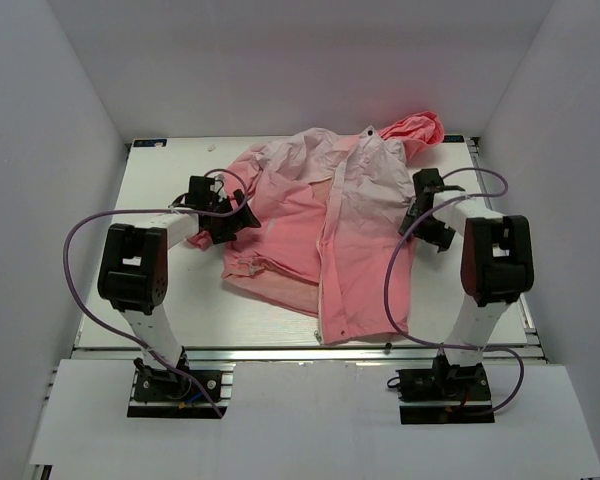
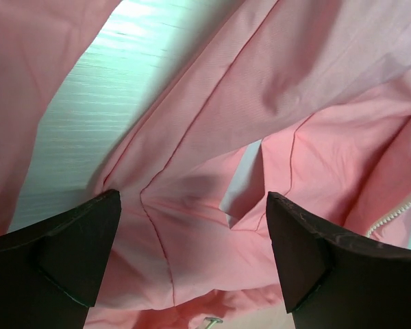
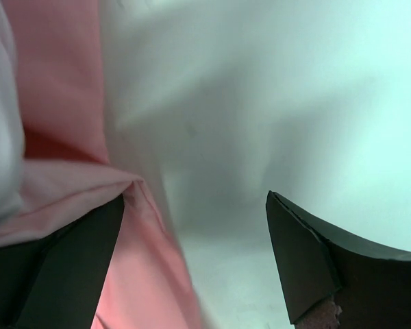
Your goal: Zip up the jacket
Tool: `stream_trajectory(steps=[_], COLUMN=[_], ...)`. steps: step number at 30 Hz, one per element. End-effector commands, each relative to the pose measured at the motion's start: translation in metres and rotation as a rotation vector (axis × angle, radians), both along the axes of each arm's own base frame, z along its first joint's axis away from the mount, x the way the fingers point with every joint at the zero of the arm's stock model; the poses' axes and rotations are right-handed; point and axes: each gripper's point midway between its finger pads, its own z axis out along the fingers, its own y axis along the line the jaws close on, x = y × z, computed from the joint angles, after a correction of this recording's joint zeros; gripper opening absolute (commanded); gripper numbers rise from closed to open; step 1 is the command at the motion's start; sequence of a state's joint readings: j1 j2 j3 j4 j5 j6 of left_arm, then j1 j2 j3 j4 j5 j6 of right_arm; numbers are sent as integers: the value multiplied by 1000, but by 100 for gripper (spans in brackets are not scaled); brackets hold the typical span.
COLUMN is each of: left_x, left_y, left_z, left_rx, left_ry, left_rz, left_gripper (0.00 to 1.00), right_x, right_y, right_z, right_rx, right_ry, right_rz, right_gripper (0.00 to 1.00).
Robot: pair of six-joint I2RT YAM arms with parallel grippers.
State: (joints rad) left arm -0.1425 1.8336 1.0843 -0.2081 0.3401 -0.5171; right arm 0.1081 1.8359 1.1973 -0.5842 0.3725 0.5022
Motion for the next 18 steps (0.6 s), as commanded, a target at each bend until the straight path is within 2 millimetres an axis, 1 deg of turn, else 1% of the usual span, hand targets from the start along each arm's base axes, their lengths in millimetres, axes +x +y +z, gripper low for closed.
stream_trajectory(steps=[1,2,4,5,6,7,8,9,10,11,12,13,14,15,16,17,18], left_x=[-21,-17,-10,-5,1,4,3,5,9,4,2,-1,-7,-15,-21,-28,-41], left_y=[52,52,54,56,57,59,64,65,64,62,53,47,43,22,11,-1,-27], left_z=[-28,-22,-9,1,14,22,34,44,59,66,84,93,99,111,115,117,117], left_rx=[214,203,198,203,207,213,233,230,224,227,228,250,292,333,376,401,394], left_ry=[125,115,98,78,61,51,43,32,5,11,-31,-63,-77,-124,-153,-162,-177], left_rz=[128,143,169,185,197,214,240,247,249,241,218,182,166,110,44,-5,-100], left_gripper=[98,98,98,98,98,98,98,98,98,98,98,98,98,98,98,98,98], right_x=[38,50,63,77,83,88,92,94,93,90,81,73,63,42,30,17,-7], right_y=[-18,-13,-11,-9,-10,-10,-9,-5,0,11,24,31,36,56,65,72,89], right_z=[11,20,32,45,51,57,68,73,78,92,92,95,114,105,106,117,104], right_rx=[-87,-64,-59,-54,-61,-70,-64,-49,-27,15,25,22,3,-9,-20,-4,21], right_ry=[-58,-94,-144,-198,-214,-222,-223,-228,-232,-255,-248,-247,-282,-242,-229,-248,-196], right_rz=[-2,27,71,85,92,116,123,144,167,198,240,273,284,347,374,356,390], right_gripper=[89,89,89,89,89,89,89,89,89,89,89,89,89,89,89,89,89])
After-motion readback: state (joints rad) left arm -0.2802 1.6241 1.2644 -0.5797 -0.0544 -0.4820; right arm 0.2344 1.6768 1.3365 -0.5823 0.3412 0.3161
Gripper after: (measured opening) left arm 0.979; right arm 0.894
